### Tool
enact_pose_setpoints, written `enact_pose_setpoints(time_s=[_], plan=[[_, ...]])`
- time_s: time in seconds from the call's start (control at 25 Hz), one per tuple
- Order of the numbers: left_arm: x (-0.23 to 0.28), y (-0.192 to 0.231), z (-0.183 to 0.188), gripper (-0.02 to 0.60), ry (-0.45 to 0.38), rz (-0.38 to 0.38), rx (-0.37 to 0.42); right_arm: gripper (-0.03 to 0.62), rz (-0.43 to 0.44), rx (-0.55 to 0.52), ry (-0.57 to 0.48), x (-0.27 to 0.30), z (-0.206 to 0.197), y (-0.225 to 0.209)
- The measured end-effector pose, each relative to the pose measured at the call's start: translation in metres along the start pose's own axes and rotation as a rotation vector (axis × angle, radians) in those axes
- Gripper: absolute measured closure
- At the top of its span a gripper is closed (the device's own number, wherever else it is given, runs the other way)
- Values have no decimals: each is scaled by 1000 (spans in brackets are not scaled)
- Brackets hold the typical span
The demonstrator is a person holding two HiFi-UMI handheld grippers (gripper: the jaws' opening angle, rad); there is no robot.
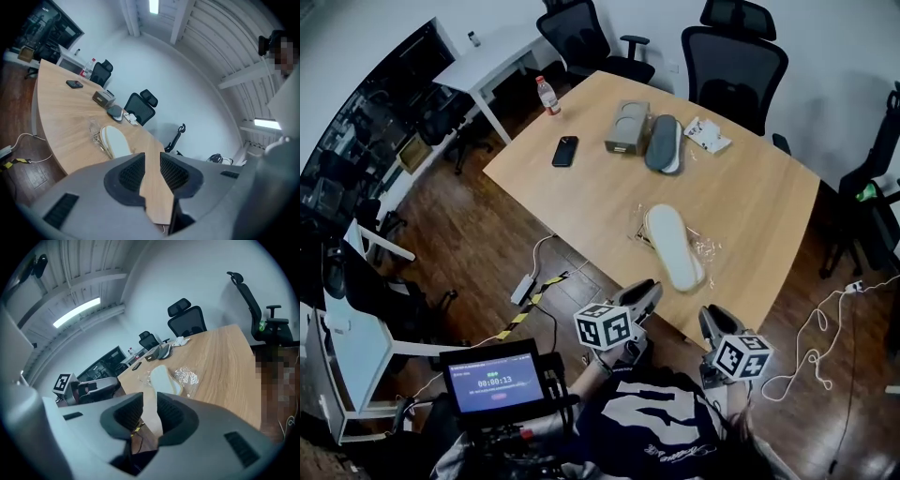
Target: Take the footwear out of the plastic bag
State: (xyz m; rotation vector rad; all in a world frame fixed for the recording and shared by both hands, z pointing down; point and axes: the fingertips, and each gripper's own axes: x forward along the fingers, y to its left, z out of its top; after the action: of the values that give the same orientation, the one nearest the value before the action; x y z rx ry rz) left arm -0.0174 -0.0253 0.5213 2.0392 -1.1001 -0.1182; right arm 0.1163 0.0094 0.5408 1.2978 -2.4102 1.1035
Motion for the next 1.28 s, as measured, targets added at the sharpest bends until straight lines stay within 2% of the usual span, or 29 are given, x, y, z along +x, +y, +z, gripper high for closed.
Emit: enact_pose_setpoints(time_s=[0.2, 0.64, 0.8, 0.88, 1.0, 1.12, 1.16, 1.2, 1.28], plan=[[-28, -39, -36, 476, -45, 47, -2, 503, 67, -39, 19, -39, -21, 4], [-70, -75, -87, 477, -32, 117, 7, 553, 150, -12, 38, -80, -61, 28], [-76, -82, -96, 480, -12, 121, 29, 582, 144, -3, 50, -86, -71, 36], [-79, -85, -98, 521, -6, 126, 64, 594, 138, -4, 55, -87, -75, 39], [-87, -86, -103, 525, 7, 130, 105, 595, 133, -17, 64, -85, -80, 46], [-103, -81, -103, 526, 1, 137, 96, 596, 135, -33, 61, -82, -83, 61], [-107, -79, -102, 537, -6, 141, 91, 597, 136, -39, 59, -81, -83, 66], [-111, -76, -101, 577, -12, 145, 89, 597, 137, -46, 56, -80, -83, 71], [-118, -71, -98, 577, -22, 151, 89, 597, 139, -61, 54, -77, -83, 80]])
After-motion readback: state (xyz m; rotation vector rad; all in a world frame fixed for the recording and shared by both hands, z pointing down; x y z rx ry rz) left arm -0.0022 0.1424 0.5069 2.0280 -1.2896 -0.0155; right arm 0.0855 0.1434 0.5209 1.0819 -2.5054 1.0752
